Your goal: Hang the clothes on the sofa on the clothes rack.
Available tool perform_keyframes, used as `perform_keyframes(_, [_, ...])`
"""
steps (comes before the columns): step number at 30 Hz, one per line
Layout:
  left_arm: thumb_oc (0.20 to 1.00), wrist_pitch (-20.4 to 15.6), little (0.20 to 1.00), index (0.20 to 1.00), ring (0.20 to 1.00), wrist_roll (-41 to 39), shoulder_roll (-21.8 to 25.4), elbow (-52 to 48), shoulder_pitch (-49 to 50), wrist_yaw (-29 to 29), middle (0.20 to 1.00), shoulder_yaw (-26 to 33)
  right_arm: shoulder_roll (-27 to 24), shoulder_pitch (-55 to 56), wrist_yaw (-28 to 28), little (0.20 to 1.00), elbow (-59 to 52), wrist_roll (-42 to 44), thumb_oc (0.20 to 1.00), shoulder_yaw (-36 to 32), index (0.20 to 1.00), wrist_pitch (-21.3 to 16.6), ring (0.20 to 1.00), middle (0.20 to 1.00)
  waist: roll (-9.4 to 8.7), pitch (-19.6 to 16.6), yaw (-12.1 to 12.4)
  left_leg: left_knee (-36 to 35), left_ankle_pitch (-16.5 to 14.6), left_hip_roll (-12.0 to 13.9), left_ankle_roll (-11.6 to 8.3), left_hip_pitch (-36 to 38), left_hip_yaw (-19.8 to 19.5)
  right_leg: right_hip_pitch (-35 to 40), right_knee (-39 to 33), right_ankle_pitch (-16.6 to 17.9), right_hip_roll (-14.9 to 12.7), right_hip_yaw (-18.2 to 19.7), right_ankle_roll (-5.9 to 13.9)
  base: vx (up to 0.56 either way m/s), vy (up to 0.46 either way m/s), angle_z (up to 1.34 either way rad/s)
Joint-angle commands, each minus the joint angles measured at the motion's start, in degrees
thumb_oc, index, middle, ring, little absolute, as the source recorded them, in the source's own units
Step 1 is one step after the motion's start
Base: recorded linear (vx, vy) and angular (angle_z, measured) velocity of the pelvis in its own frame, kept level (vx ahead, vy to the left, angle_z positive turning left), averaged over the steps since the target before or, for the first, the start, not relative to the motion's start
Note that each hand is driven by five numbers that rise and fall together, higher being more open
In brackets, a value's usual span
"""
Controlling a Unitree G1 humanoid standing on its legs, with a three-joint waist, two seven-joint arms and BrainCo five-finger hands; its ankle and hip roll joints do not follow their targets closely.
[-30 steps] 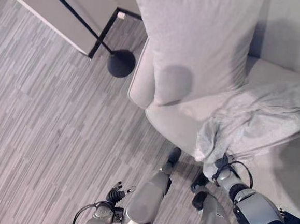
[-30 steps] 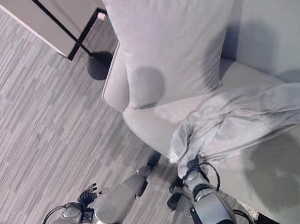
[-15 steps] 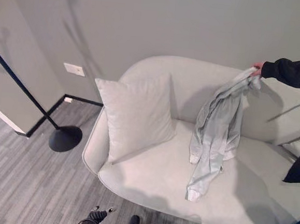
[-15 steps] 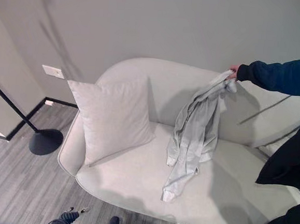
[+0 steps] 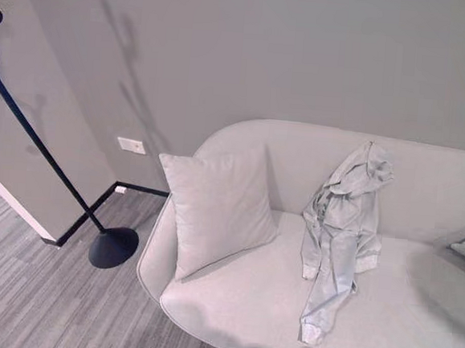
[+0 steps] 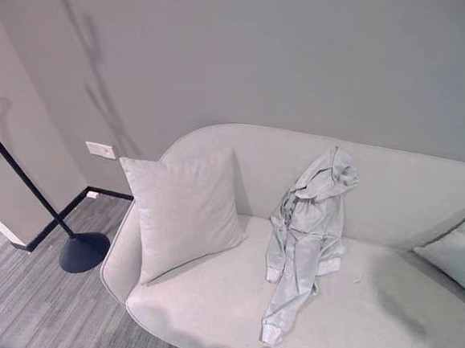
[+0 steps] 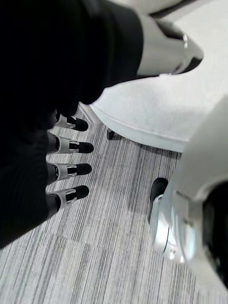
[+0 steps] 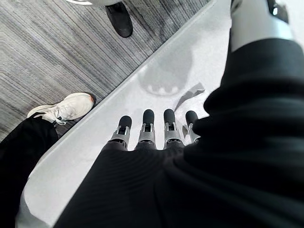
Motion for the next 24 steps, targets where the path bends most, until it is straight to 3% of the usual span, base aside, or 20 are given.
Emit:
perform_keyframes(1, [1.000,-0.3,1.000,1.000,1.000,2.1,-1.0,3.2,-3.9,1.2,1.000,0.5,1.5,-2.8,-2.3,1.000,1.8,-0.4,1.000,-0.7,1.000,0.5,1.000,1.000,-0.91,3.9,0.0,-1.2,2.6,-1.4,0.91,-2.7,-0.6,0.4,13.4,-5.2,-3.1,0.0,3.15,-0.02,0.060,0.03])
perform_keyframes(2, [1.000,-0.2,1.000,1.000,1.000,2.1,-0.7,3.0,-4.0,1.5,1.000,0.5,1.1,-4.3,-2.8,1.000,2.0,0.3,1.000,-1.7,1.000,0.8,1.000,1.000,-0.20,5.0,-0.1,-1.2,2.3,-0.8,1.45,-2.2,0.4,-2.6,19.9,-4.6,-3.8,-0.6,4.14,-0.03,0.054,-0.07])
perform_keyframes(3, [1.000,-0.2,1.000,1.000,1.000,2.1,-0.7,3.0,-4.0,1.5,1.000,0.5,1.1,-4.3,-2.8,1.000,2.0,0.3,1.000,-1.7,1.000,0.8,1.000,1.000,-0.27,5.0,0.0,-1.2,2.3,-0.9,1.51,-2.2,0.6,-3.0,20.5,-4.9,-4.0,-0.3,4.21,-0.03,0.096,-0.18])
perform_keyframes(4, [1.000,0.0,1.000,1.000,1.000,2.4,0.0,2.6,-4.1,1.6,1.000,-0.1,0.0,-6.5,-3.7,1.000,2.1,2.4,1.000,-3.7,1.000,0.9,1.000,1.000,1.10,7.1,-0.7,-1.2,2.3,-0.1,2.44,-0.7,1.6,-9.2,33.1,-2.4,-5.1,0.7,6.60,-0.02,0.067,-0.31])
perform_keyframes(6, [1.000,0.0,1.000,1.000,1.000,2.7,0.3,2.6,-4.3,1.5,1.000,-0.4,-0.4,-7.3,-4.2,1.000,2.6,3.7,1.000,-4.9,1.000,0.9,1.000,1.000,1.53,7.4,-0.9,-1.2,2.2,0.2,2.51,-0.4,1.8,-10.7,35.3,-0.8,-5.5,1.0,7.14,0.05,-0.035,-0.45])
perform_keyframes(7, [1.000,0.2,1.000,1.000,1.000,2.8,0.8,2.4,-4.4,1.4,1.000,-0.6,-1.1,-9.2,-5.5,1.000,3.9,5.4,1.000,-6.9,1.000,1.2,1.000,1.000,2.07,7.3,0.2,-1.2,1.4,1.4,1.83,0.0,2.3,-10.0,33.2,-0.7,-11.2,-0.7,7.03,0.14,-0.224,-0.31])
perform_keyframes(8, [1.000,0.2,1.000,1.000,1.000,2.5,1.2,2.1,-4.8,1.4,1.000,-0.7,-1.6,-9.8,-6.0,1.000,4.0,5.9,1.000,-7.5,1.000,1.2,1.000,1.000,2.09,7.4,0.7,-1.2,0.8,2.1,1.06,0.6,2.1,-8.6,30.2,-1.6,-14.4,-1.5,6.37,0.15,-0.298,-0.08])
perform_keyframes(10, [1.000,-0.4,1.000,1.000,1.000,2.1,1.8,1.2,-5.1,1.7,1.000,-0.7,-2.9,-10.8,-6.4,1.000,3.7,6.6,1.000,-8.8,1.000,1.3,1.000,1.000,1.57,6.8,1.1,-1.2,-0.2,3.3,-0.33,0.3,1.6,-6.5,20.5,1.9,-19.6,-1.1,6.84,0.10,-0.273,0.08])
perform_keyframes(11, [1.000,-0.4,1.000,1.000,1.000,2.1,1.8,1.2,-5.1,1.7,1.000,-0.7,-2.9,-10.8,-6.4,1.000,3.7,6.6,1.000,-8.8,1.000,1.3,1.000,1.000,1.62,6.7,1.1,-1.2,-0.1,3.4,-0.31,0.2,1.5,-6.4,20.1,2.2,-19.5,-1.2,6.83,0.12,-0.467,-0.01])
perform_keyframes(12, [1.000,-1.0,1.000,1.000,1.000,1.7,2.6,0.1,-5.6,2.5,1.000,-1.3,-4.0,-11.2,-6.5,1.000,4.1,7.6,1.000,-10.2,1.000,1.6,1.000,1.000,0.06,6.5,0.5,-1.2,-0.8,4.6,-2.16,0.1,0.3,-4.9,10.3,8.3,-21.9,4.5,8.84,0.09,-0.489,-0.03])
perform_keyframes(13, [1.000,-1.3,1.000,1.000,1.000,1.5,2.9,-0.6,-5.5,3.0,1.000,-1.5,-4.2,-10.9,-6.8,1.000,4.0,8.2,1.000,-11.2,1.000,1.6,1.000,1.000,-0.84,6.3,0.1,-1.2,-0.6,5.5,-2.89,0.1,-0.4,-4.8,8.6,9.5,-21.2,9.2,9.65,0.09,-0.490,0.06])
perform_keyframes(15, [1.000,-1.6,1.000,1.000,1.000,1.2,3.3,-1.2,-5.6,3.2,1.000,-1.4,-4.3,-10.5,-6.8,1.000,3.9,8.5,1.000,-11.9,1.000,1.5,1.000,1.000,-1.74,5.6,0.1,-1.2,-0.5,6.5,-3.76,0.1,0.1,-4.6,7.2,9.3,-20.4,10.8,10.50,0.05,-0.307,0.26])
perform_keyframes(17, [1.000,-1.8,1.000,1.000,1.000,0.4,3.3,-1.4,-5.3,3.0,1.000,-1.0,-4.2,-11.1,-6.4,1.000,4.1,8.4,1.000,-11.8,1.000,1.3,1.000,1.000,-2.93,4.7,0.8,-1.2,0.1,9.1,-5.78,-0.4,0.5,-3.1,4.9,7.1,-18.7,8.3,11.98,0.05,-0.627,0.40])
perform_keyframes(18, [1.000,-2.0,1.000,1.000,1.000,-2.3,1.3,-0.7,-4.2,2.8,1.000,-0.7,-4.7,-11.2,-6.6,1.000,2.8,7.3,1.000,-10.4,1.000,0.6,1.000,1.000,-1.97,4.8,0.6,-1.2,3.7,15.0,-8.54,-1.6,-0.9,-2.4,4.7,3.3,-12.9,8.9,9.90,0.00,-0.622,-0.05])
perform_keyframes(19, [1.000,-2.0,1.000,1.000,1.000,-2.3,1.3,-0.7,-4.2,2.8,1.000,-0.7,-4.8,-11.2,-6.6,1.000,2.8,7.3,1.000,-10.4,1.000,0.6,1.000,1.000,-1.83,4.7,0.5,-1.2,3.7,15.2,-8.61,-1.6,-1.0,-2.4,4.7,3.3,-12.8,8.9,9.83,-0.04,-0.738,0.26])
perform_keyframes(21, [1.000,-1.9,1.000,1.000,1.000,-1.8,-1.1,-1.2,-2.5,2.1,1.000,-3.2,-6.7,-12.2,-7.7,1.000,2.0,9.1,1.000,-10.6,1.000,-0.3,1.000,1.000,0.54,4.4,-0.4,-1.2,9.0,19.9,-10.62,-3.9,-1.4,-0.4,0.9,1.4,-6.5,8.7,7.42,-0.02,-0.518,0.19])
perform_keyframes(22, [1.000,-1.4,1.000,1.000,1.000,-1.8,-1.4,-1.2,-1.9,1.7,1.000,-3.2,-7.8,-12.5,-8.6,1.000,2.3,10.7,1.000,-11.1,1.000,-0.8,1.000,1.000,1.38,4.4,-0.7,-0.8,11.9,22.1,-10.47,-4.4,0.3,0.7,0.0,-0.2,-3.9,8.3,6.13,-0.02,-0.586,-0.25])
perform_keyframes(23, [1.000,-1.1,1.000,1.000,1.000,-3.1,-1.4,-1.9,-0.9,2.6,1.000,-1.3,-9.3,-12.0,-11.0,1.000,0.6,11.6,1.000,-12.3,1.000,-1.0,1.000,1.000,1.94,5.7,-1.6,4.6,16.0,25.4,-9.13,-6.7,8.0,2.5,0.0,-1.8,-1.6,6.2,3.83,-0.02,-0.443,-0.04])
perform_keyframes(24, [1.000,-1.0,1.000,1.000,1.000,-3.1,-1.4,-1.9,-0.9,2.6,1.000,-1.3,-9.4,-12.0,-11.0,1.000,0.6,11.6,1.000,-12.3,1.000,-1.0,1.000,1.000,1.99,5.7,-1.5,4.6,16.1,25.5,-9.18,-6.7,8.0,2.5,0.0,-1.8,-1.5,6.2,3.79,-0.02,-0.335,0.22])
